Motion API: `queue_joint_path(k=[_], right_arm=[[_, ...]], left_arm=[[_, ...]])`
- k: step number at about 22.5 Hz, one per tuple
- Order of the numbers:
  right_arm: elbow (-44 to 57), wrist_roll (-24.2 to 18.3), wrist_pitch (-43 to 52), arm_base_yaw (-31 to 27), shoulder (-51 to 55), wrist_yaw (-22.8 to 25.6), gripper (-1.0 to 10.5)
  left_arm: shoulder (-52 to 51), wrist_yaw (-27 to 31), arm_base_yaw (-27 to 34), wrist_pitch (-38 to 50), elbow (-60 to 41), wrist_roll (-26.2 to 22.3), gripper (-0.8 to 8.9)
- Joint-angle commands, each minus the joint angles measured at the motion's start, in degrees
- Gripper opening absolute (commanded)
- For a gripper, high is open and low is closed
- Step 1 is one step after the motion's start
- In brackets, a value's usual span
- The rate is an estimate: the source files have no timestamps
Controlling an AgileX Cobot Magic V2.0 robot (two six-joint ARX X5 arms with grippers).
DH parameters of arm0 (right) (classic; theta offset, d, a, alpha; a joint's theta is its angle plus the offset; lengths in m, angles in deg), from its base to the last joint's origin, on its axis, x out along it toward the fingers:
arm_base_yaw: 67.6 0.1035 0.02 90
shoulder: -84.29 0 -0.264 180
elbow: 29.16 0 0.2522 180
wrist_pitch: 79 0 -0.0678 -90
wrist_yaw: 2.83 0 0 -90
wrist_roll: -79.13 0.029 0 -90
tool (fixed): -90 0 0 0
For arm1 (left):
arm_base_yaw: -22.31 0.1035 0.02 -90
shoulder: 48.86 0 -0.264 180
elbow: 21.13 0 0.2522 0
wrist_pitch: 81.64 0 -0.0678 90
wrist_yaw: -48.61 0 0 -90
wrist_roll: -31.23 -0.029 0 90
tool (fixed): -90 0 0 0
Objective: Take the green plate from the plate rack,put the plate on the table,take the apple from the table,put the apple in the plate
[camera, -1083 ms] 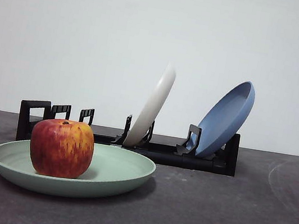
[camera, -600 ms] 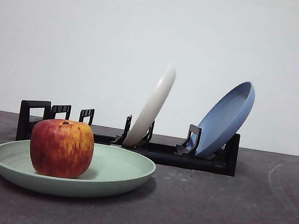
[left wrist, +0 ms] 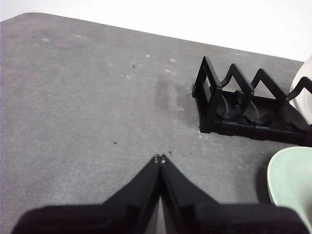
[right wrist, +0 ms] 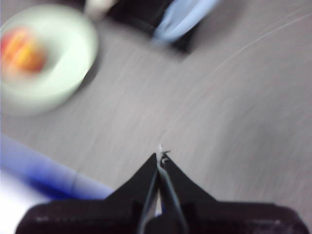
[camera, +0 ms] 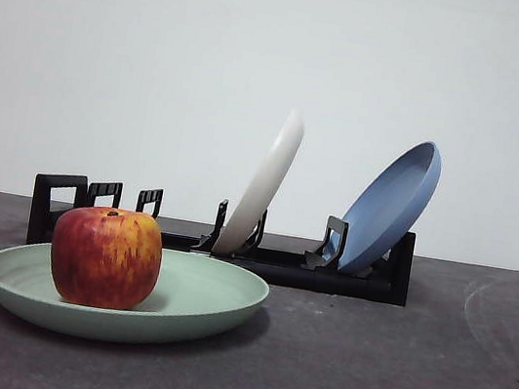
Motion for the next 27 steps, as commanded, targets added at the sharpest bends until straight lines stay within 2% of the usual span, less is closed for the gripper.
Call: queue_joint_path(k=[1,5,8,11,15,18,23,27], right_arm=[[6.9,-5.4,15.8,-10.0,4.3,-3.2,0.0],[26.2,-9.5,42.3,-24.2,12.6,-16.5,0.0],[41.0,-10.6,56.6,-29.9,17.9,-20.8,0.0],[52.1,-10.4,65.4,-31.3,22.4,-21.9,0.0],[61.3,-10.3,70.3,-31.4,27.0,-21.8,0.0],[65.8,-9.9,70.5,-31.4,30.4,-21.5,0.0],[70.4,-8.2,69.5,-31.4,35.6,-21.5,0.0],[70.4,-8.7,63.2,-31.4,39.2,-21.5,0.0]], left_arm=[[0.1,-0.3,-0.1,0.6,-0.4,-0.9,-0.03],[0.1,-0.3,-0.1,0.6,-0.4,-0.8,-0.03],[0.1,-0.3,-0.1,0.6,-0.4,-0.9,-0.03],[0.1,-0.3,-0.1,0.6,-0.4,-0.9,-0.03],[0.1,-0.3,-0.1,0.6,-0.4,-0.9,-0.03],[0.1,-0.3,-0.1,0.6,-0.4,-0.9,-0.03],[0.1,-0.3,-0.1,0.6,-0.4,-0.9,-0.03],[0.1,-0.3,-0.1,0.6,-0.4,-0.9,-0.03]])
